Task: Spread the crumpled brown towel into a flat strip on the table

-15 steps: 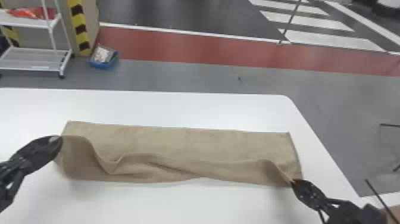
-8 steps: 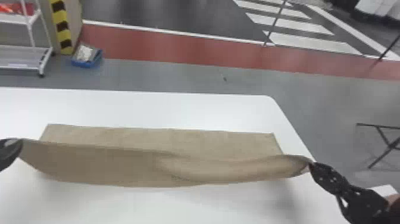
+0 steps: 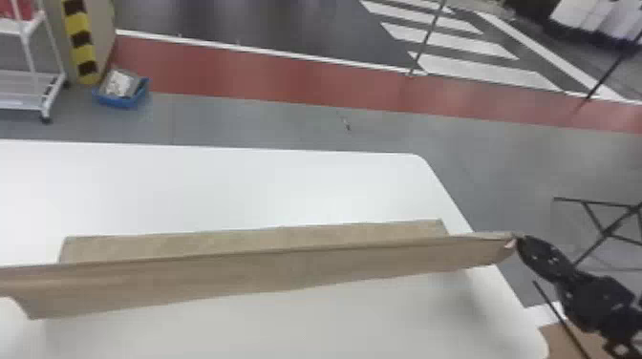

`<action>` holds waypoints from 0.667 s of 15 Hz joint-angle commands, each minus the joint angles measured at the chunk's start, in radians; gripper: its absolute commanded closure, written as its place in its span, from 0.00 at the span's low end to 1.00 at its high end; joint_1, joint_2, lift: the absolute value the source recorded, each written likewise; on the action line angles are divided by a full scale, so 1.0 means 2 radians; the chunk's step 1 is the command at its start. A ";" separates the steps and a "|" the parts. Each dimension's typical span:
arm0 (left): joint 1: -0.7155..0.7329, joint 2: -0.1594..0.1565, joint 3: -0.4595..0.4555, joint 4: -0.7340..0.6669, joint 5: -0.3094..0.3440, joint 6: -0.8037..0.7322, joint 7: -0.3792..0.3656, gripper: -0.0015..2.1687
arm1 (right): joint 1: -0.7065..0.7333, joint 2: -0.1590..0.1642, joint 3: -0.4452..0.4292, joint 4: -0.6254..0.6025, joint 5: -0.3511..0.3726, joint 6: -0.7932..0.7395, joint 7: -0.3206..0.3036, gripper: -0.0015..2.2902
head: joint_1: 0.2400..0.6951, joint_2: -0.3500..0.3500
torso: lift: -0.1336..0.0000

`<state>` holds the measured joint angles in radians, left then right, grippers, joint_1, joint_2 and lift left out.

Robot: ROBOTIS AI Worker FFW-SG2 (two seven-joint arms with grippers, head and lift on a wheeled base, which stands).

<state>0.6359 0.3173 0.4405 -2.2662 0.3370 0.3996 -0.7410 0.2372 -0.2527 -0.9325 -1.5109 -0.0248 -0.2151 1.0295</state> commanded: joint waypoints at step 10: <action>-0.165 -0.001 -0.153 0.110 -0.113 0.074 0.063 0.83 | -0.137 -0.022 0.067 0.094 0.094 0.078 -0.006 0.66 | 1.00 0.00 | 0.07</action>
<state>0.3630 0.3152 0.1871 -2.1016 0.1412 0.5336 -0.6195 -0.0068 -0.2882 -0.8147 -1.3604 0.1367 -0.0643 1.0198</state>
